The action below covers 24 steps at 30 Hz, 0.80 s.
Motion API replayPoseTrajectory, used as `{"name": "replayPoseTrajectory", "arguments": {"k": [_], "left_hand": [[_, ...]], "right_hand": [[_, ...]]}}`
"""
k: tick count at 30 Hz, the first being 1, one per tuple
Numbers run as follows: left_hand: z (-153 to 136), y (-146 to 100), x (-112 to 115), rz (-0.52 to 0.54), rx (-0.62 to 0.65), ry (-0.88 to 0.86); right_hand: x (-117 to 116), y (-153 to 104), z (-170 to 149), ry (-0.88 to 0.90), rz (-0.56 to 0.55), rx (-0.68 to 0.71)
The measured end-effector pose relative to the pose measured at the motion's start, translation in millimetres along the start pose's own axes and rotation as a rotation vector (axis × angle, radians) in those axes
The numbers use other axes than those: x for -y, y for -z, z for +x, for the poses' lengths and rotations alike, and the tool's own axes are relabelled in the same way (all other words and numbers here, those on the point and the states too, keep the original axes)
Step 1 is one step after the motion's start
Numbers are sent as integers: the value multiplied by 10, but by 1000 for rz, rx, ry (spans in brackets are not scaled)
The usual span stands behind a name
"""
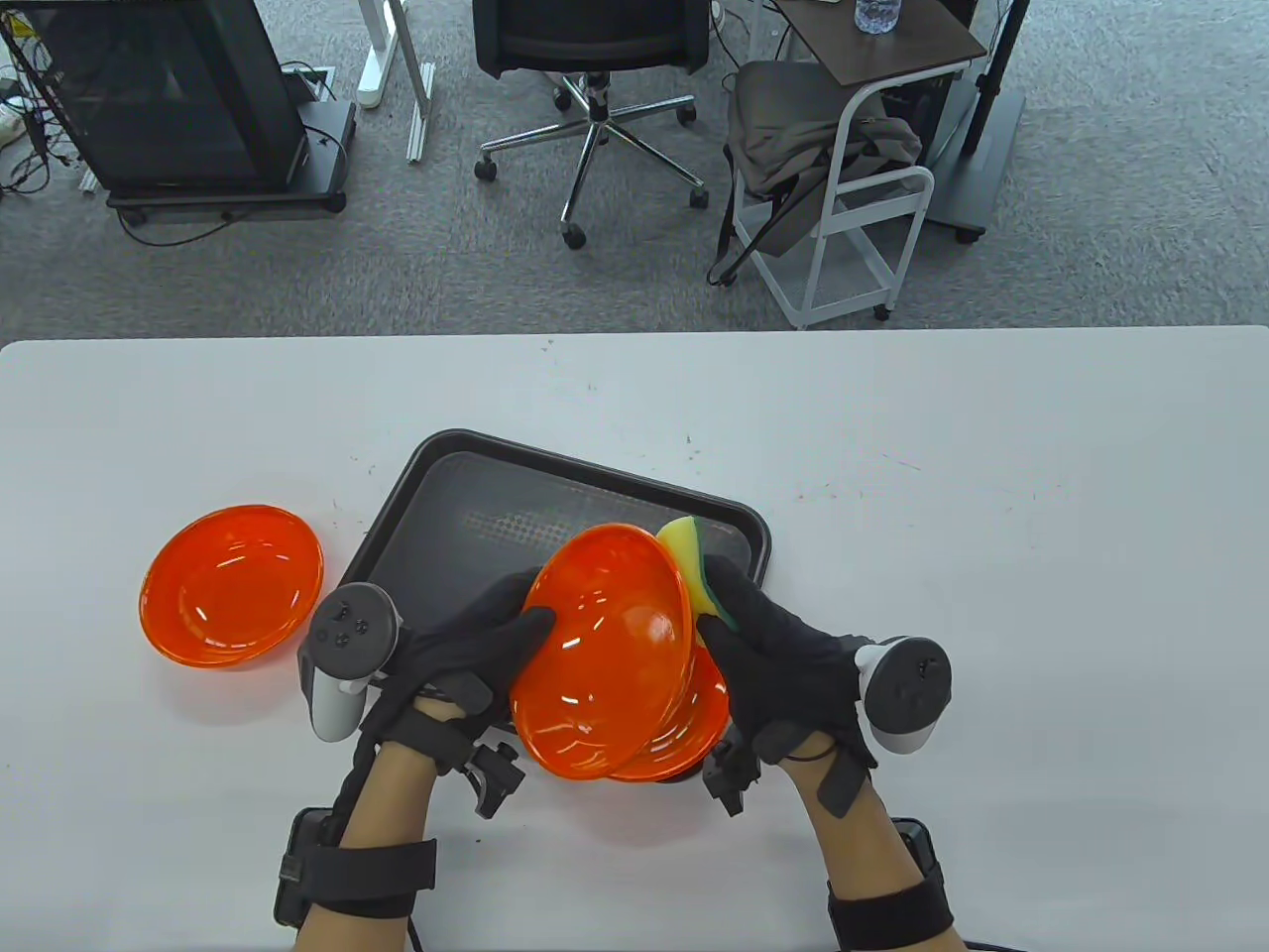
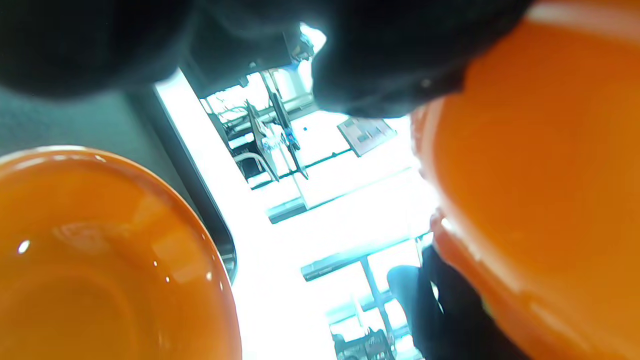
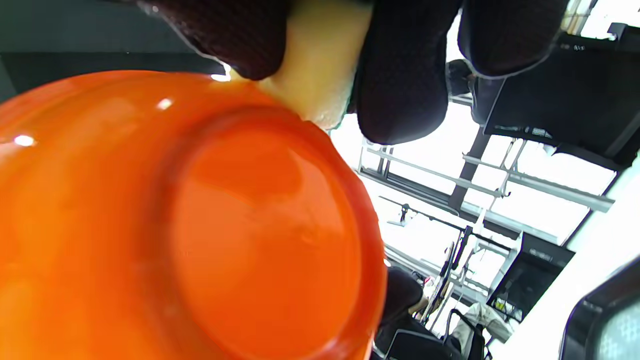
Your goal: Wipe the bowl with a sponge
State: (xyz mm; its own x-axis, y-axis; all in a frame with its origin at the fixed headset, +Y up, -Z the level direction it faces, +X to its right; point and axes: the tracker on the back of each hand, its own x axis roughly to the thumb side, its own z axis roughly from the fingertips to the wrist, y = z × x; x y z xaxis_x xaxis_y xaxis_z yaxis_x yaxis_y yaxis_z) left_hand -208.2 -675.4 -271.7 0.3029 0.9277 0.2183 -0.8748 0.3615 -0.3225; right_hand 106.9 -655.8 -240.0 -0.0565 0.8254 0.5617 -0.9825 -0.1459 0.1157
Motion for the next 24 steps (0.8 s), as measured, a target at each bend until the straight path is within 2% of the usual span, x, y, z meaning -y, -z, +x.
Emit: {"name": "replayPoseTrajectory", "arguments": {"k": [3, 6, 10, 17, 24], "left_hand": [[63, 15, 87, -16, 38, 23], [93, 37, 178, -57, 84, -20], [133, 32, 238, -44, 99, 3], [179, 8, 313, 53, 148, 18], [225, -60, 245, 211, 167, 50]], "right_hand": [[-32, 1, -28, 67, 16, -20], [-115, 3, -50, 42, 89, -35], [-213, -6, -91, 86, 127, -68], [-289, 0, -108, 127, 191, -97], [-387, -12, -117, 152, 274, -129]]}}
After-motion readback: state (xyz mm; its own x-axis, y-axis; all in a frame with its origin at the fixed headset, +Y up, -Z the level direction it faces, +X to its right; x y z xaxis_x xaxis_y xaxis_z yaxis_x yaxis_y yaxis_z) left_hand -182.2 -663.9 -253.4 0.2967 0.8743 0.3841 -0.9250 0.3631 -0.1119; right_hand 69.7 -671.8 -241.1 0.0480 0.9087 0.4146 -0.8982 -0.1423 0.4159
